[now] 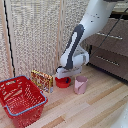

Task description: Move your gripper in the direction of the red bowl and clutch it softly. Cautiously raise the red bowl up from the surface. Hover the red bowl above the basket and gently bring it down inside. Let go of the gripper's grasp when the red bowl is within the basket.

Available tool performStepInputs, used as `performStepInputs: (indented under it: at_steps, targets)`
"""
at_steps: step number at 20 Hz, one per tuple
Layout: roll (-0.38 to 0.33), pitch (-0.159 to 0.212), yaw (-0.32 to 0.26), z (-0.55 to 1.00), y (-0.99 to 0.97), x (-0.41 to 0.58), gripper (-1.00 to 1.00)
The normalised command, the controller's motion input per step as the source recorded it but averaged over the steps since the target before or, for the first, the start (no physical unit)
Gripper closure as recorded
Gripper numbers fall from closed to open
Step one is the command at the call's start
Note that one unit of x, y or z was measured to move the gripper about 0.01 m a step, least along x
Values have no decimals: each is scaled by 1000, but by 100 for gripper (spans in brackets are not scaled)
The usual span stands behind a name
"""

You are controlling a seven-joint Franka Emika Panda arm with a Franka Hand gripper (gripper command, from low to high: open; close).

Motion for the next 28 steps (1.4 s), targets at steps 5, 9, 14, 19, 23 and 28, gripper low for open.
performStepInputs:
  at_steps: [5,9,14,19,23,28]
  targets:
    - [132,47,57,562,-105,140,100]
    - [146,106,86,700,-102,153,100]
    - [132,97,122,749,-65,242,100]
    - [105,105,121,814,-3,210,100]
    - [89,106,105,844,162,129,100]
    - [62,67,17,891,562,0,100]
